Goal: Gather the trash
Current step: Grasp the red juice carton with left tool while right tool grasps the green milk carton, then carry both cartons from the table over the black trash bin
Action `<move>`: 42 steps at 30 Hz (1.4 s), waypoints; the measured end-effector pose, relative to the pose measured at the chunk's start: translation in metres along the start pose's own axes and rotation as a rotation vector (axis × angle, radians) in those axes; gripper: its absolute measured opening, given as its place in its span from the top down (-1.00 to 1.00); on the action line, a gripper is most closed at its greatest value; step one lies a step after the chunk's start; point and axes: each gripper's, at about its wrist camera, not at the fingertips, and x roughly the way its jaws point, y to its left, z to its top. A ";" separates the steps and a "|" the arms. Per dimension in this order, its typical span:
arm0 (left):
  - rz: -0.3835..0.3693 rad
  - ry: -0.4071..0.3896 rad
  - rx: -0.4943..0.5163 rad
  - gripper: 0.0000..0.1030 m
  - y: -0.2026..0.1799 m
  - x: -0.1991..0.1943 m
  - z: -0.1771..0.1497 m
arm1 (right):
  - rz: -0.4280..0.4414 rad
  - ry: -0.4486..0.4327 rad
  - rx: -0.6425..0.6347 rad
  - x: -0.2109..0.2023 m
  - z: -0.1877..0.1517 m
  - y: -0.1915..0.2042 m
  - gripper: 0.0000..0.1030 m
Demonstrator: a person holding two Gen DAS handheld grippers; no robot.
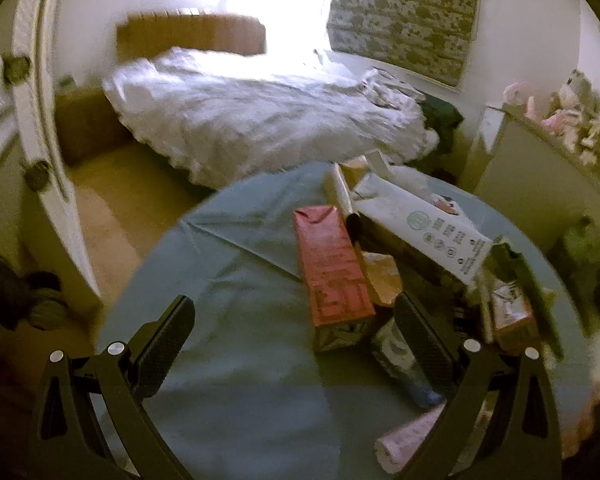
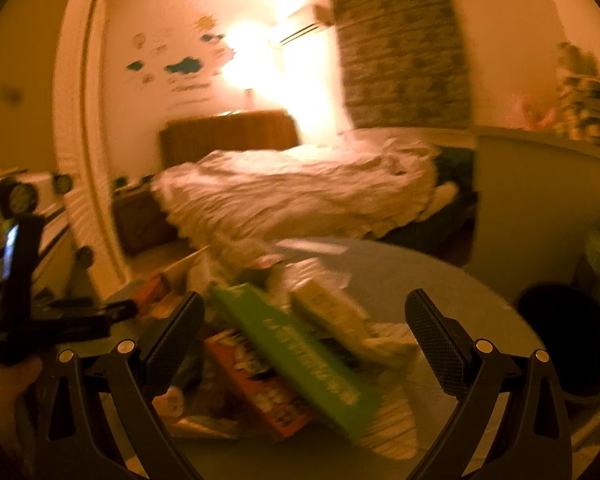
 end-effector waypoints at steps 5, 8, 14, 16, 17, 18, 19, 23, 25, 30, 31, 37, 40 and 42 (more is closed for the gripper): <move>-0.106 0.107 -0.017 -0.90 0.007 0.023 0.017 | 0.114 0.169 -0.169 0.031 0.032 0.034 -0.92; -0.100 0.146 0.003 -0.83 0.004 0.033 0.023 | 0.121 0.253 -0.289 0.057 0.046 0.056 -0.86; -0.126 0.195 -0.058 -0.24 0.016 0.047 0.031 | 0.105 0.404 -0.447 0.113 0.044 0.083 -0.65; -0.115 0.214 -0.054 -0.14 0.020 0.053 0.029 | 0.112 0.439 -0.463 0.127 0.039 0.088 -0.54; -0.119 0.214 -0.060 -0.13 0.023 0.053 0.028 | 0.112 0.459 -0.470 0.134 0.037 0.090 -0.47; -0.127 0.212 -0.065 -0.10 0.024 0.052 0.028 | 0.112 0.473 -0.477 0.141 0.035 0.093 -0.45; -0.134 0.211 -0.066 -0.07 0.026 0.051 0.028 | 0.117 0.489 -0.479 0.147 0.033 0.096 -0.43; -0.163 0.212 -0.069 0.06 0.033 0.051 0.029 | 0.120 0.541 -0.482 0.162 0.025 0.100 -0.39; -0.175 0.211 -0.076 0.08 0.034 0.049 0.030 | 0.139 0.541 -0.447 0.163 0.027 0.099 -0.39; -0.208 0.231 -0.071 0.12 0.038 0.047 0.027 | 0.209 0.603 -0.250 0.181 0.044 0.079 -0.54; -0.215 0.235 -0.075 0.14 0.038 0.047 0.026 | 0.226 0.630 -0.208 0.189 0.044 0.075 -0.54; -0.234 0.223 -0.103 0.25 0.052 0.038 0.019 | 0.348 0.651 -0.081 0.189 0.047 0.072 -0.04; -0.235 0.202 -0.124 0.38 0.060 0.027 0.017 | 0.464 0.585 0.020 0.165 0.056 0.063 -0.04; -0.241 0.185 -0.135 0.38 0.062 0.017 0.016 | 0.546 0.533 0.076 0.141 0.063 0.056 -0.04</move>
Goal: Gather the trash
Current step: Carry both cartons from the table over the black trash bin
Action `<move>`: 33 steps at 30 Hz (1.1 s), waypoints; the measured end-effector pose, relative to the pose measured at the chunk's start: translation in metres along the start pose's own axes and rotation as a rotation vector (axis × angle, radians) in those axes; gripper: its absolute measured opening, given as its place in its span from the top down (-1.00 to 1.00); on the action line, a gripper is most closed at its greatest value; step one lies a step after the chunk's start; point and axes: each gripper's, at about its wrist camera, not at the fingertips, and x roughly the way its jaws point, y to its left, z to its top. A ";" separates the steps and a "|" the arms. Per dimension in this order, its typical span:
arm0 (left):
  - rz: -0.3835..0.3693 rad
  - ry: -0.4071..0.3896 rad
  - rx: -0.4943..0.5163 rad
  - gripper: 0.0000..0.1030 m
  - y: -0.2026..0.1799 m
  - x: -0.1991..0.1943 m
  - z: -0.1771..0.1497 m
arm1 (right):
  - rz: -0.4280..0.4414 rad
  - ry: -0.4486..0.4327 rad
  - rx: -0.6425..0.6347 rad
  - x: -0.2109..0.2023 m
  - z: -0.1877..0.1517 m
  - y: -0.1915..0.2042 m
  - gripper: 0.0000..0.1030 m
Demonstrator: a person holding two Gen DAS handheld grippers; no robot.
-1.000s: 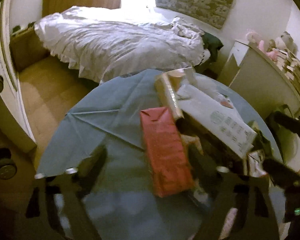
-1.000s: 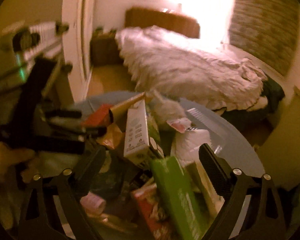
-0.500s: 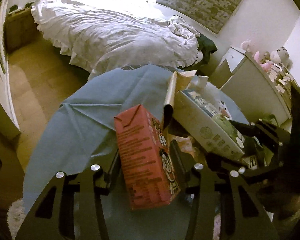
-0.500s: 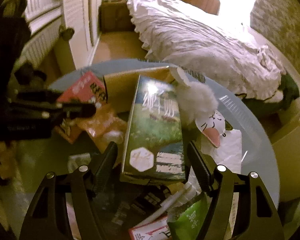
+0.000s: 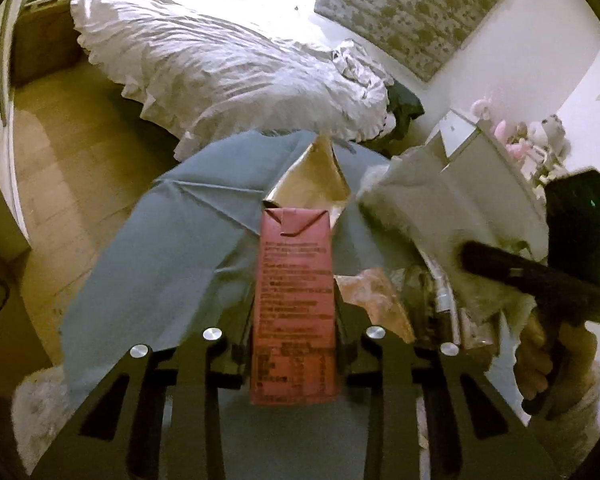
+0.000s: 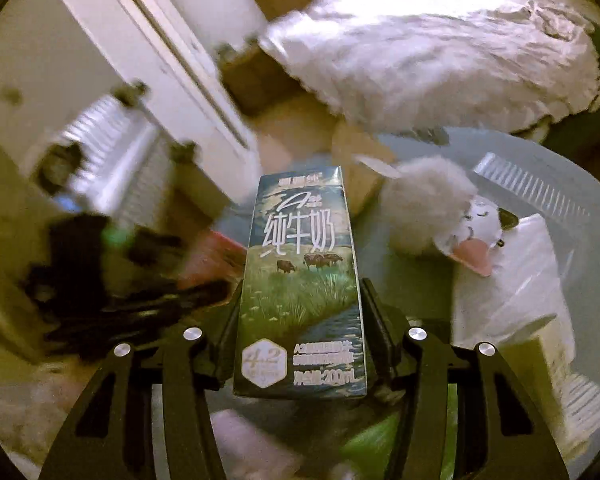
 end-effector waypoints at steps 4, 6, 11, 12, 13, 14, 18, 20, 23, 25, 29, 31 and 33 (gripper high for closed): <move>-0.009 -0.012 0.038 0.38 -0.011 -0.017 -0.004 | 0.173 -0.101 0.064 -0.047 -0.014 -0.006 -0.04; -0.019 -0.012 0.046 0.38 -0.017 -0.022 -0.006 | 0.227 -0.152 0.108 -0.069 -0.022 -0.016 -0.04; -0.024 -0.018 0.105 0.38 -0.047 -0.014 -0.005 | 0.164 -0.236 0.142 -0.111 -0.048 -0.043 -0.04; -0.028 -0.008 0.103 0.38 -0.050 -0.010 -0.005 | 0.141 -0.240 0.152 -0.117 -0.054 -0.050 -0.04; -0.040 0.004 0.095 0.38 -0.055 -0.003 -0.006 | 0.131 -0.244 0.160 -0.119 -0.059 -0.055 -0.04; -0.048 0.006 0.094 0.36 -0.060 0.002 -0.006 | 0.116 -0.248 0.173 -0.123 -0.068 -0.062 -0.04; -0.021 -0.002 0.124 0.34 -0.072 0.016 -0.009 | 0.038 -0.246 0.192 -0.133 -0.097 -0.077 -0.04; -0.029 -0.007 0.106 0.33 -0.073 0.016 -0.008 | 0.022 -0.246 0.202 -0.136 -0.111 -0.083 -0.04; -0.029 -0.026 0.090 0.34 -0.070 0.008 -0.007 | 0.027 -0.257 0.213 -0.138 -0.128 -0.090 -0.04; -0.021 -0.045 0.099 0.37 -0.072 0.001 -0.005 | 0.027 -0.265 0.216 -0.137 -0.133 -0.090 -0.04; -0.017 -0.066 0.137 0.37 -0.087 -0.014 0.000 | 0.055 -0.361 0.222 -0.163 -0.137 -0.094 -0.04; -0.024 -0.073 0.185 0.37 -0.104 -0.018 0.004 | 0.062 -0.431 0.244 -0.183 -0.141 -0.102 -0.04; -0.053 -0.077 0.214 0.37 -0.123 -0.019 0.010 | 0.024 -0.542 0.278 -0.215 -0.148 -0.119 -0.04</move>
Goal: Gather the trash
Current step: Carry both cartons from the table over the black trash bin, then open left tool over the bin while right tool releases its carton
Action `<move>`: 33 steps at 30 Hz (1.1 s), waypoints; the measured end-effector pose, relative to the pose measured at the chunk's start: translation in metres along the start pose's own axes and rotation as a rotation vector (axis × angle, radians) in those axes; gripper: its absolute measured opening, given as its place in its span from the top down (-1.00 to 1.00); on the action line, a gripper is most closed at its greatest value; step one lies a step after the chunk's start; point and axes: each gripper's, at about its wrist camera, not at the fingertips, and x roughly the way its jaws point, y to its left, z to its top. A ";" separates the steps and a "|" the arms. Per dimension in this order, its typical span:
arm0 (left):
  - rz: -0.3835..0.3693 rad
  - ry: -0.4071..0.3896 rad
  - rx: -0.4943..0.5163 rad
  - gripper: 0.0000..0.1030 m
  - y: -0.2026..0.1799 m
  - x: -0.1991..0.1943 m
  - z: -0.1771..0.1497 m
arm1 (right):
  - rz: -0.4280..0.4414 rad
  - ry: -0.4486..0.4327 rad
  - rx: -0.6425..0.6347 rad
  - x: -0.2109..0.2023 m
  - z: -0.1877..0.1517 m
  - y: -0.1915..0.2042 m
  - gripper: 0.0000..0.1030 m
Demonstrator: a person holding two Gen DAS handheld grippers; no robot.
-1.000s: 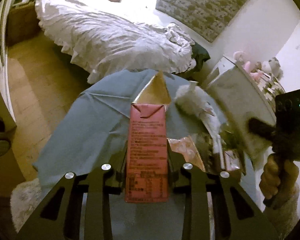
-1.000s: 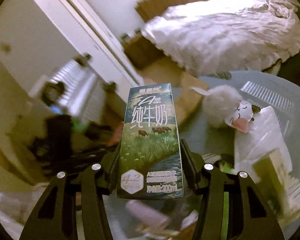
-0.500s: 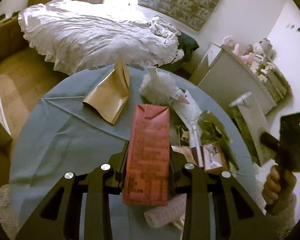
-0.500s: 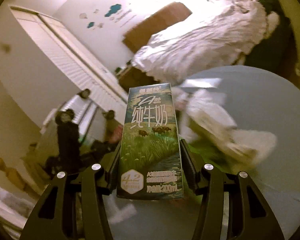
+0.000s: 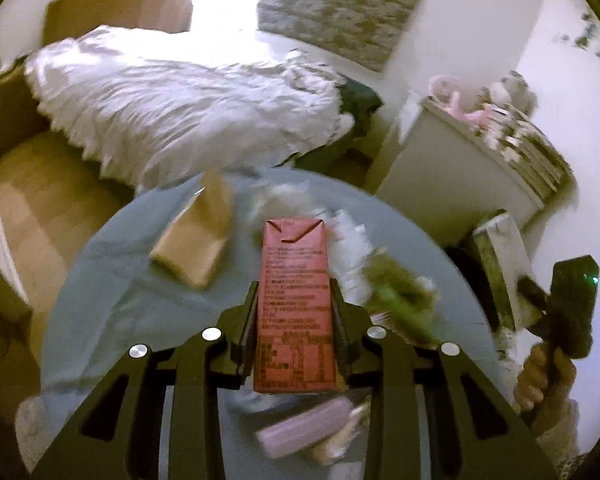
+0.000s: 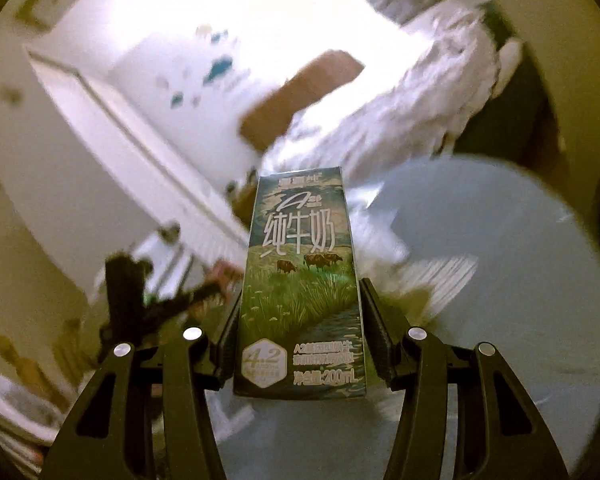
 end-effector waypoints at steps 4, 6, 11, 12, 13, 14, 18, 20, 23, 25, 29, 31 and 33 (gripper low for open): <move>-0.127 -0.005 0.055 0.37 -0.056 0.019 0.033 | -0.191 -0.223 0.090 -0.061 0.025 -0.051 -0.04; -0.218 0.029 0.098 0.37 -0.101 0.046 0.048 | -0.350 -0.263 0.118 -0.077 0.029 -0.077 -0.04; -0.371 0.137 0.204 0.37 -0.206 0.131 0.059 | -0.658 -0.267 0.229 -0.104 0.023 -0.154 -0.04; -0.392 0.160 0.207 0.37 -0.221 0.145 0.059 | -0.693 -0.260 0.239 -0.107 0.020 -0.165 -0.04; -0.409 0.186 0.216 0.37 -0.241 0.162 0.059 | -0.722 -0.246 0.266 -0.111 0.016 -0.178 -0.04; -0.418 0.214 0.235 0.37 -0.262 0.185 0.057 | -0.727 -0.237 0.293 -0.113 0.014 -0.188 -0.04; -0.443 0.314 0.272 0.37 -0.321 0.245 0.044 | -0.775 -0.186 0.339 -0.121 0.009 -0.215 -0.04; -0.440 0.363 0.283 0.37 -0.340 0.270 0.035 | -0.781 -0.168 0.356 -0.128 0.003 -0.231 -0.04; -0.411 0.434 0.293 0.37 -0.354 0.302 0.022 | -0.783 -0.153 0.395 -0.137 -0.006 -0.241 -0.04; -0.395 0.471 0.300 0.37 -0.359 0.309 0.012 | -0.777 -0.153 0.421 -0.144 -0.009 -0.247 -0.04; -0.360 0.527 0.299 0.37 -0.361 0.329 -0.004 | -0.768 -0.142 0.445 -0.146 -0.008 -0.255 -0.04; -0.345 0.541 0.298 0.37 -0.360 0.334 -0.010 | -0.762 -0.139 0.445 -0.147 -0.012 -0.253 -0.04; -0.332 0.550 0.295 0.34 -0.357 0.339 -0.012 | -0.764 -0.136 0.445 -0.145 -0.005 -0.249 -0.05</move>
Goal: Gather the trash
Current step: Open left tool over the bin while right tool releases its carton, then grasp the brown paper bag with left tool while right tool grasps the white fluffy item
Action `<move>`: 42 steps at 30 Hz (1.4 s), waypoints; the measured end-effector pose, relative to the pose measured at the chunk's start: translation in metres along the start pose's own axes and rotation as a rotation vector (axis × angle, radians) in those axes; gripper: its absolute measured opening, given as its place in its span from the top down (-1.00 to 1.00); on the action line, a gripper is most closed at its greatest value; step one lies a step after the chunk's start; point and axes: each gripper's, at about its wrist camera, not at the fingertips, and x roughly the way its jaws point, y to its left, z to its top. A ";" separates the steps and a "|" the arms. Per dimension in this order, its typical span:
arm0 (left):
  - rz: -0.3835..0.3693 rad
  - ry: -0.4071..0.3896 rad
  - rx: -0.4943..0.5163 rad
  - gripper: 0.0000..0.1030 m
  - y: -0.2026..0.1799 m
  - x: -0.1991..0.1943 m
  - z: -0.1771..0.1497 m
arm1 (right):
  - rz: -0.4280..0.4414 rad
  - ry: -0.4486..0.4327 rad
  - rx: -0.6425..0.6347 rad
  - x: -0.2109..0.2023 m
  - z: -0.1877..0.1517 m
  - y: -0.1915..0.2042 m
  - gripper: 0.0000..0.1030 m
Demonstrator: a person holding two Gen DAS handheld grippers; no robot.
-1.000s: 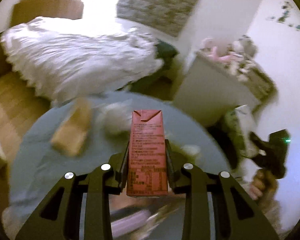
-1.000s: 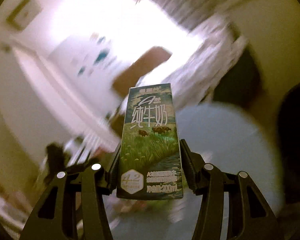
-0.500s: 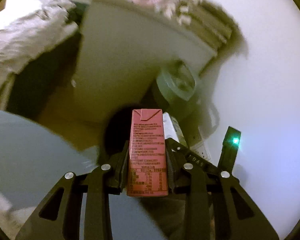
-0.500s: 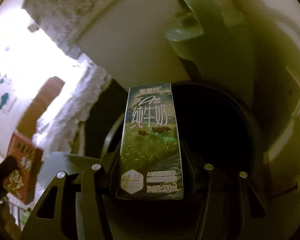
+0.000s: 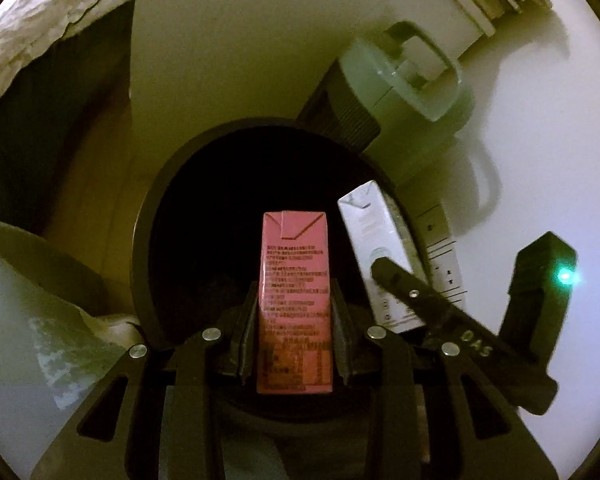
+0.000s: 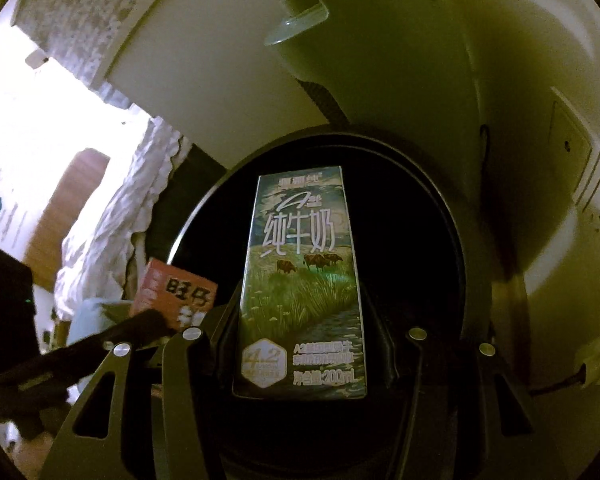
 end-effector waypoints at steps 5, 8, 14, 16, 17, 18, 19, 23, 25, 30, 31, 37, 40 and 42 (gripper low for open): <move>0.008 -0.011 0.008 0.03 0.000 -0.004 -0.003 | -0.006 0.001 -0.002 0.005 0.009 0.024 -0.16; 0.017 -0.038 0.028 -0.30 -0.005 -0.015 -0.005 | -0.006 -0.007 -0.003 0.007 0.010 0.029 -0.26; -0.023 -0.100 -0.014 -0.43 -0.009 -0.060 -0.019 | 0.020 -0.045 -0.020 0.005 0.007 0.042 -0.25; -0.038 -0.145 -0.028 -0.47 -0.007 -0.091 -0.030 | 0.040 -0.077 -0.055 -0.001 0.004 0.053 -0.25; -0.044 -0.163 -0.033 -0.50 -0.007 -0.102 -0.033 | 0.049 -0.090 -0.071 -0.004 0.002 0.058 -0.25; -0.054 -0.195 -0.044 -0.53 -0.003 -0.122 -0.041 | 0.059 -0.103 -0.092 -0.007 -0.001 0.064 -0.25; -0.061 -0.220 -0.050 -0.54 0.001 -0.139 -0.048 | 0.066 -0.114 -0.115 -0.010 -0.003 0.070 -0.25; -0.035 -0.336 -0.055 -0.55 0.031 -0.214 -0.080 | 0.113 -0.142 -0.237 -0.023 -0.021 0.105 -0.25; 0.025 -0.391 -0.081 -0.64 0.061 -0.250 -0.101 | 0.144 -0.141 -0.279 -0.028 -0.030 0.119 -0.25; 0.295 -0.464 -0.185 -0.68 0.161 -0.316 -0.159 | 0.258 -0.088 -0.461 -0.046 -0.061 0.185 -0.34; 0.349 -0.455 -0.210 -0.68 0.185 -0.323 -0.170 | 0.306 -0.039 -0.518 -0.048 -0.068 0.212 -0.35; 0.473 -0.333 -0.200 -0.67 0.276 -0.323 -0.195 | 0.495 0.172 -0.881 -0.050 -0.110 0.367 -0.51; 0.465 -0.289 -0.177 -0.65 0.303 -0.312 -0.196 | 0.540 0.336 -1.085 -0.031 -0.146 0.452 -0.51; 0.466 -0.282 -0.165 -0.65 0.314 -0.307 -0.196 | 0.523 0.400 -1.167 -0.014 -0.166 0.487 -0.51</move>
